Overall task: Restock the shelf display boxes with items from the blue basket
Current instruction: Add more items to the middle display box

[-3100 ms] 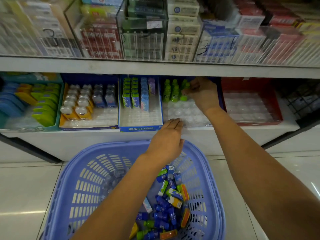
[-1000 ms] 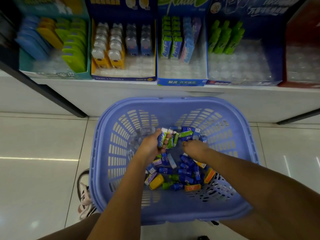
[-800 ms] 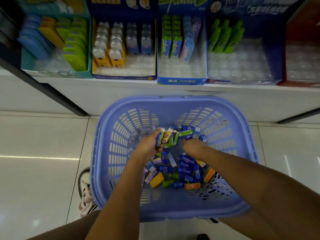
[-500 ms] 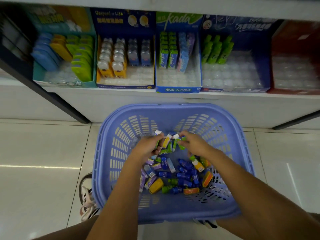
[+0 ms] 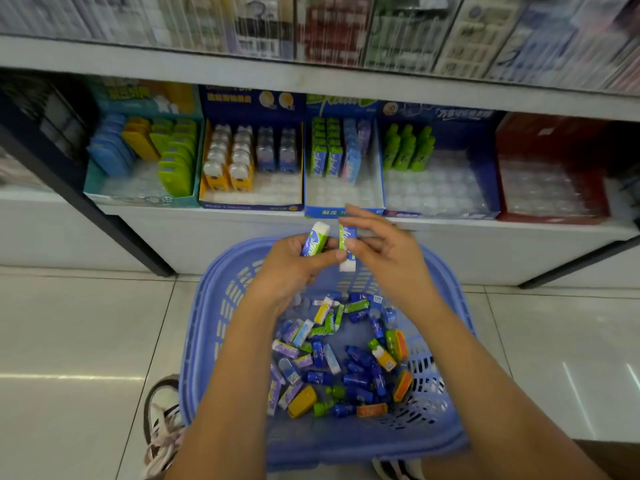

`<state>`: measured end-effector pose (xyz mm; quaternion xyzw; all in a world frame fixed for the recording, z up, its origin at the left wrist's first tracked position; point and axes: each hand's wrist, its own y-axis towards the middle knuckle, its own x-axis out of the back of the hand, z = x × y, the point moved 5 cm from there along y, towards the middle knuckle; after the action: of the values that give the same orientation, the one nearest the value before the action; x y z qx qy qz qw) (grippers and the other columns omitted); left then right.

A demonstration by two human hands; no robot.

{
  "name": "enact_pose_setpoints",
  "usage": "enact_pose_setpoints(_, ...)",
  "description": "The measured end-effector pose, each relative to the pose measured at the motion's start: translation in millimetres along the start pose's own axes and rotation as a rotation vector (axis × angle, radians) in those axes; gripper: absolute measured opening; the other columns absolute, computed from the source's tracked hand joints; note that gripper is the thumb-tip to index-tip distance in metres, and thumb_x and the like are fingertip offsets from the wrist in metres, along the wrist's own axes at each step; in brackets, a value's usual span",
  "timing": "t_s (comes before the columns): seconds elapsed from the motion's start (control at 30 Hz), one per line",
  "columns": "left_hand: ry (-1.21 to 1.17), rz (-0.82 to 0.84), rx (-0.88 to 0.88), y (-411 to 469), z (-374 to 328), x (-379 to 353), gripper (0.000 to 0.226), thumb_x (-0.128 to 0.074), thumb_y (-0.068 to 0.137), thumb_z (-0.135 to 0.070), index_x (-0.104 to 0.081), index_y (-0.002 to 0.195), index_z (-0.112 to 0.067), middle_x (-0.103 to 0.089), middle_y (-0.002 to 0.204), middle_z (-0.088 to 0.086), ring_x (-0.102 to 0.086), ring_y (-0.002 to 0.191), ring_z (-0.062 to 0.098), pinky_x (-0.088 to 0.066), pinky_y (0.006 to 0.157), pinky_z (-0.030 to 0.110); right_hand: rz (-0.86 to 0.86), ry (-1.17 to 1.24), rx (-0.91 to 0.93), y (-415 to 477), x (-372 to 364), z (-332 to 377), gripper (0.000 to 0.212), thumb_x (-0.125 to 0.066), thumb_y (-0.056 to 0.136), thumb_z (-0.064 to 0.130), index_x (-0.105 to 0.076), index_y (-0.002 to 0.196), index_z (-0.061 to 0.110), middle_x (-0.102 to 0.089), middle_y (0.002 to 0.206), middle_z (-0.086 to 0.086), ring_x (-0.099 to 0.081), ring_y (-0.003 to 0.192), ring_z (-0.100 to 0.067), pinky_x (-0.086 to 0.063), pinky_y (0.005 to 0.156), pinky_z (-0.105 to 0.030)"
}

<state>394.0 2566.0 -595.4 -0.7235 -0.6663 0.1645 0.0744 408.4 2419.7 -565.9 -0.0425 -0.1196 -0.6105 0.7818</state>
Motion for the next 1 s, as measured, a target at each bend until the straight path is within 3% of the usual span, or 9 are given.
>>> enact_pose_setpoints(0.1,0.123,-0.083,-0.148,-1.7,-19.3,4.0,0.011,-0.075,0.079,-0.009,-0.069,0.086,-0.004,-0.062,0.054,-0.012,-0.049,0.043,-0.005,-0.037,0.047,0.007,-0.034,-0.059,-0.065,17.4,1.7,6.8,0.039,-0.072,0.081,0.012,-0.062,0.112,0.033,-0.063,0.107,0.022,-0.068,0.083,-0.004,-0.052,0.074,-0.018)
enact_pose_setpoints(0.23,0.161,-0.243,-0.167,2.3,-23.7,19.1,0.013,-0.066,0.088,-0.024,-0.068,0.084,-0.012,-0.054,0.058,-0.006,-0.043,0.050,0.005,-0.037,0.052,0.022,-0.068,-0.120,-0.060,53.8,14.6,22.5,0.022,-0.079,0.073,0.010,-0.070,0.087,0.025,-0.069,0.081,0.010,-0.065,0.071,0.002,-0.051,0.067,-0.013)
enact_pose_setpoints(0.33,0.005,-0.297,-0.077,5.1,-18.8,28.8,0.027,-0.050,0.097,-0.032,-0.068,0.086,-0.016,-0.067,0.076,-0.005,-0.045,0.053,0.008,-0.040,0.049,0.019,-0.196,-0.253,-0.001,87.2,22.6,32.2,0.016,-0.076,0.077,0.013,-0.067,0.087,0.021,-0.069,0.084,0.005,-0.066,0.075,-0.009,-0.053,0.071,-0.018)
enact_pose_setpoints(0.4,-0.098,-0.310,-0.046,4.2,-18.2,31.9,0.031,-0.044,0.100,-0.030,-0.068,0.084,-0.020,-0.068,0.084,-0.002,-0.051,0.057,0.007,-0.042,0.052,0.020,-0.200,-0.391,0.063,107.8,16.7,37.0,0.015,-0.074,0.079,0.011,-0.067,0.092,0.014,-0.066,0.085,0.003,-0.061,0.072,-0.007,-0.049,0.070,-0.011)
enact_pose_setpoints(0.53,-0.029,-0.392,-0.062,0.7,-22.4,39.2,0.038,-0.045,0.098,-0.041,-0.071,0.070,-0.041,-0.066,0.089,-0.022,-0.057,0.089,0.002,-0.045,0.076,0.026,-0.088,-0.540,0.105,132.6,-3.6,34.5,0.019,-0.068,0.084,0.010,-0.067,0.102,0.008,-0.067,0.094,-0.002,-0.057,0.076,-0.006,-0.049,0.075,-0.015)
enact_pose_setpoints(0.67,-0.030,-0.404,-0.080,1.2,-22.8,46.9,0.026,-0.047,0.096,-0.044,-0.070,0.100,-0.033,-0.066,0.110,-0.012,-0.058,0.106,0.006,-0.041,0.085,0.024,-0.007,-0.622,0.075,151.1,-6.4,36.9,0.018,-0.068,0.084,0.010,-0.068,0.102,0.008,-0.069,0.098,-0.007,-0.060,0.082,-0.013,-0.052,0.084,-0.029)
enact_pose_setpoints(0.73,-0.052,-0.387,-0.098,1.7,-22.7,46.9,0.031,-0.048,0.096,-0.043,-0.069,0.110,-0.025,-0.067,0.108,-0.011,-0.061,0.097,-0.002,-0.047,0.076,0.016,0.012,-0.664,0.060,157.5,-4.3,39.2,0.017,-0.069,0.083,0.009,-0.069,0.099,0.010,-0.069,0.096,-0.005,-0.061,0.083,-0.012,-0.052,0.083,-0.026)
enact_pose_setpoints(0.83,-0.101,-0.371,-0.155,1.7,-25.6,43.8,0.022,-0.050,0.097,-0.034,-0.071,0.091,-0.029,-0.066,0.073,-0.019,-0.057,0.061,-0.007,-0.045,0.055,0.008,0.070,-0.721,0.020,160.0,-6.1,38.1,0.018,-0.071,0.082,0.008,-0.068,0.099,0.011,-0.066,0.092,-0.002,-0.060,0.082,-0.011,-0.051,0.081,-0.022)
enact_pose_setpoints(1.0,-0.173,-0.433,-0.162,4.0,-22.2,46.9,0.012,-0.062,0.091,-0.024,-0.070,0.084,-0.021,-0.061,0.065,-0.011,-0.051,0.058,0.001,-0.043,0.056,0.016,0.158,-0.787,-0.021,162.3,-16.3,39.0,0.023,-0.070,0.081,0.006,-0.067,0.104,0.007,-0.068,0.101,-0.006,-0.061,0.088,-0.013,-0.048,0.081,-0.021)
